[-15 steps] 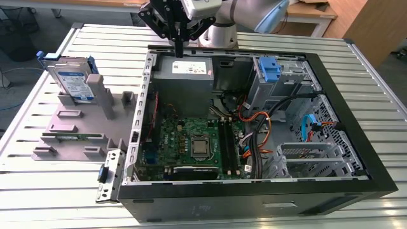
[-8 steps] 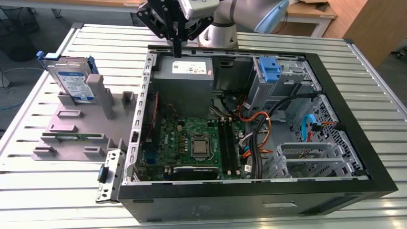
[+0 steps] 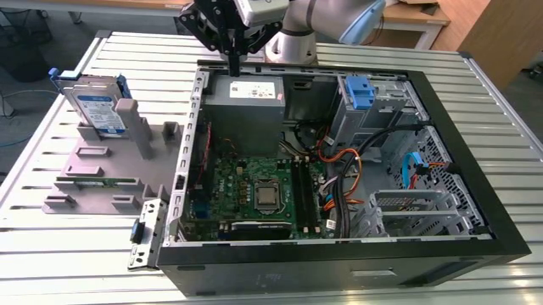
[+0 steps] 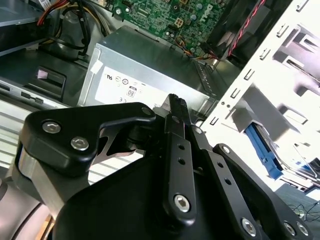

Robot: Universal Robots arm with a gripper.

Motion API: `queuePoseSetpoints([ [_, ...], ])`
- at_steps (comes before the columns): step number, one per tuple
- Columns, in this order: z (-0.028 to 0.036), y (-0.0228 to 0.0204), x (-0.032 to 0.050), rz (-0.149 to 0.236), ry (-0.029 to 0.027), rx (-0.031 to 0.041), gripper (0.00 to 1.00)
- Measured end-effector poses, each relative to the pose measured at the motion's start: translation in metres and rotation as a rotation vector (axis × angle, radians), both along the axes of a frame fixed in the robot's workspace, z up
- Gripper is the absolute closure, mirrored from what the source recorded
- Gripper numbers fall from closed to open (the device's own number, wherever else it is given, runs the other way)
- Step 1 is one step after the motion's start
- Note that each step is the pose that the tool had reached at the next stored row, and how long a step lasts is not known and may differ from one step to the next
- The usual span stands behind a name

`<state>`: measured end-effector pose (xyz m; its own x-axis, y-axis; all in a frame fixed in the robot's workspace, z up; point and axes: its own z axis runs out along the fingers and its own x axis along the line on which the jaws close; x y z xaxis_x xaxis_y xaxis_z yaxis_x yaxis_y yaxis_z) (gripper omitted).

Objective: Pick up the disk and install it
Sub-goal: 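Reach for the disk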

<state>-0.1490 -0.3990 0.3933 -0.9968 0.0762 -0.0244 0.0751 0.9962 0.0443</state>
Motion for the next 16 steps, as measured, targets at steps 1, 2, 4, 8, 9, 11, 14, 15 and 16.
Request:
queuePoseSetpoints([
  [1, 0.0000, 0.0000, -0.0008, 0.000, -0.0001, -0.0001, 0.89],
  [2, 0.0000, 0.0000, -0.0017, 0.000, -0.0001, 0.0000, 0.89],
  [4, 0.0000, 0.0000, -0.0043, 0.000, -0.0001, 0.0000, 0.89],
  [8, -0.0001, 0.0000, -0.0094, 0.000, -0.0001, 0.0000, 0.89],
  [9, -0.0001, 0.0000, -0.0106, 0.000, -0.0001, 0.0000, 0.89],
  [11, -0.0001, 0.0000, -0.0127, 0.000, -0.0001, 0.0000, 0.89],
  [14, -0.0001, 0.0001, -0.0144, 0.000, -0.0001, 0.0001, 0.89],
  [15, -0.0001, 0.0001, -0.0144, 0.000, -0.0001, 0.0000, 0.89],
  [16, -0.0001, 0.0001, -0.0145, 0.000, 0.0000, 0.0000, 0.89],
])
